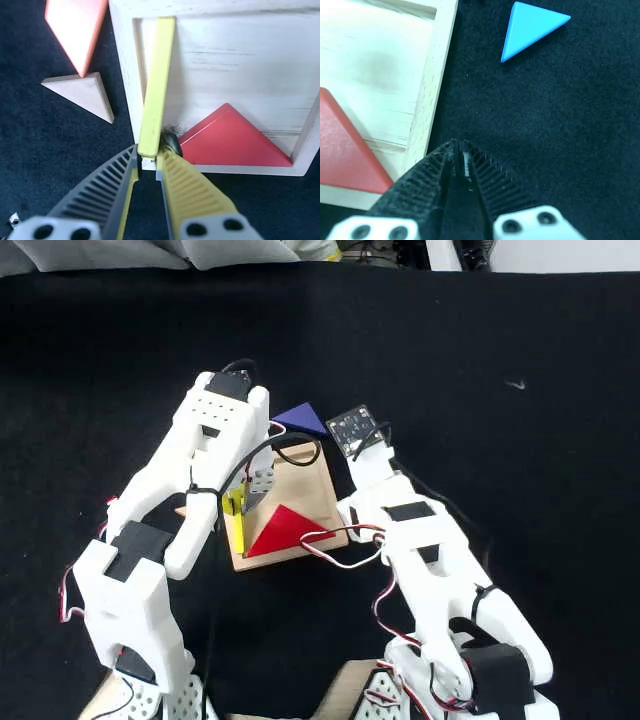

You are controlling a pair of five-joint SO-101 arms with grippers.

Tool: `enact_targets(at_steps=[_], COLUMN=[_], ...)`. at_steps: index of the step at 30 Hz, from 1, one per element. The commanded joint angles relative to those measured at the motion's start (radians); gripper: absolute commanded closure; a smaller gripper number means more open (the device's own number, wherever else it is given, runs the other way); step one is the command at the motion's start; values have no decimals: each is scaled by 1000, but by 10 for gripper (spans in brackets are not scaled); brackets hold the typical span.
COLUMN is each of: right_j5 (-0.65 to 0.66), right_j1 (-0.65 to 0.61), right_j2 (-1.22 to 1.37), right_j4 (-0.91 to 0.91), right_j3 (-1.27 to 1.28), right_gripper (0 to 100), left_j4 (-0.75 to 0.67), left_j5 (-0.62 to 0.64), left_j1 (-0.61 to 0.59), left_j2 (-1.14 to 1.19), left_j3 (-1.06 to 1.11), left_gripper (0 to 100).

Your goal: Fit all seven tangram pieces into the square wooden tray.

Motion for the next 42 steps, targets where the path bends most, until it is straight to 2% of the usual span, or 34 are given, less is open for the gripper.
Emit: enact_targets(at_steps=[1, 3, 7, 11, 24, 28, 31, 38, 42], right_j5=[3, 3, 3, 3, 3, 3, 3, -3, -5], right_j1=[18, 18, 18, 18, 17, 21, 38, 84, 109], right_j2=[2, 2, 4, 4, 4, 4, 2, -30, -104], right_j4=[-20, -20, -20, -20, -20, -20, -20, -14, -20], right_j3=[-61, -61, -61, -61, -61, -61, -59, -64, -24], right_gripper=[987, 987, 987, 987, 987, 987, 987, 988, 988], left_j4=[0, 2, 2, -6, -8, -103, -130, -81, -63], left_j5=[8, 8, 12, 12, 5, -38, -74, -87, -170], left_j1=[-24, -28, -24, -4, 122, 179, 182, 127, 157], left_j2=[-8, -9, -9, -18, -9, 32, 97, 201, 224], left_j3=[-19, -16, -15, -27, -283, -312, -326, -337, -338], left_gripper=[964, 913, 752, 766, 765, 768, 770, 770, 770])
